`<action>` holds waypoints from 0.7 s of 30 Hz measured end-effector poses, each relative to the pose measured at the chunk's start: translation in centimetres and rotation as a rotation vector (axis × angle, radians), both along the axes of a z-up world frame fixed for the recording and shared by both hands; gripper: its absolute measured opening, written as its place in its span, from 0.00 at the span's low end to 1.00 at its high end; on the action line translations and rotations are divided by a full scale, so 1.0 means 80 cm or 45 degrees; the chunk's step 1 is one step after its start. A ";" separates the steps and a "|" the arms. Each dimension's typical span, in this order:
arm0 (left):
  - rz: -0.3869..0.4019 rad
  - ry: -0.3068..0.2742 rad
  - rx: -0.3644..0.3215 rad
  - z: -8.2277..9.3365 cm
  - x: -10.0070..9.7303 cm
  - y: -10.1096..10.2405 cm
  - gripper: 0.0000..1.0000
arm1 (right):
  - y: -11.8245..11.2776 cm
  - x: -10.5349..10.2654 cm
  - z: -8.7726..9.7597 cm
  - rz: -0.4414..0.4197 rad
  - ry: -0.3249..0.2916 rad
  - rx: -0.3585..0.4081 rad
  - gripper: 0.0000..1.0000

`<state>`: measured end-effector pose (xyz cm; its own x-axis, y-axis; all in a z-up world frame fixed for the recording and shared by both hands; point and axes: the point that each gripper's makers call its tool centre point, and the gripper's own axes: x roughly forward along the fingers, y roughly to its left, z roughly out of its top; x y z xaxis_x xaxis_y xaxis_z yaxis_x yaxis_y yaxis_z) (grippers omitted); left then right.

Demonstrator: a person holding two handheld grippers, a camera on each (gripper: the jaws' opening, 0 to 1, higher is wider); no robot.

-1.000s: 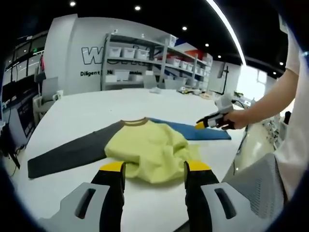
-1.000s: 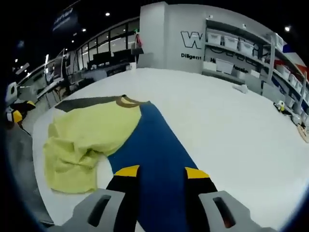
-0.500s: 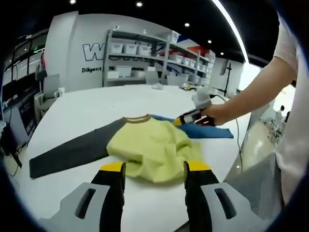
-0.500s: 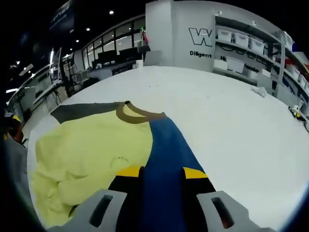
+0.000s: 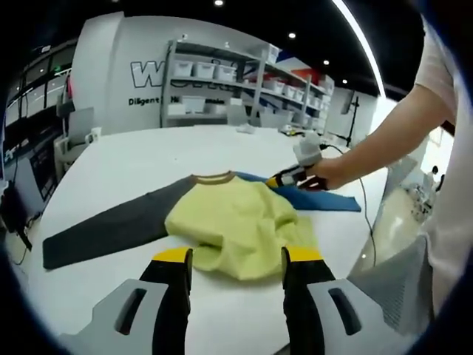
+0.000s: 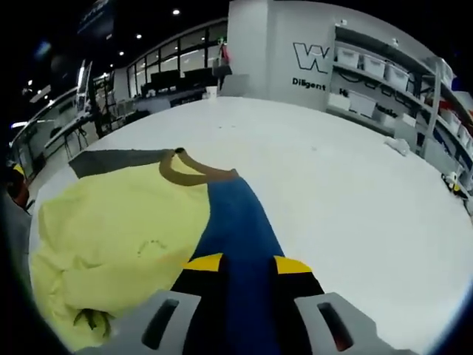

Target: Fold the garment on the visible template until the final outline fits inside the template.

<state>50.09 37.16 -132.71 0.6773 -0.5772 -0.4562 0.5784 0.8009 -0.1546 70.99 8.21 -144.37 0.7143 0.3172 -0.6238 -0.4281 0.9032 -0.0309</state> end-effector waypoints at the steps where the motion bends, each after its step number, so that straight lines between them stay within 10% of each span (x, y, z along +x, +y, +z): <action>1: -0.001 0.001 0.001 0.000 0.001 0.000 0.45 | 0.000 0.002 0.000 0.002 -0.002 -0.003 0.17; 21: 0.004 0.007 -0.009 -0.004 0.023 0.004 0.45 | 0.007 0.048 0.001 0.069 -0.016 -0.053 0.17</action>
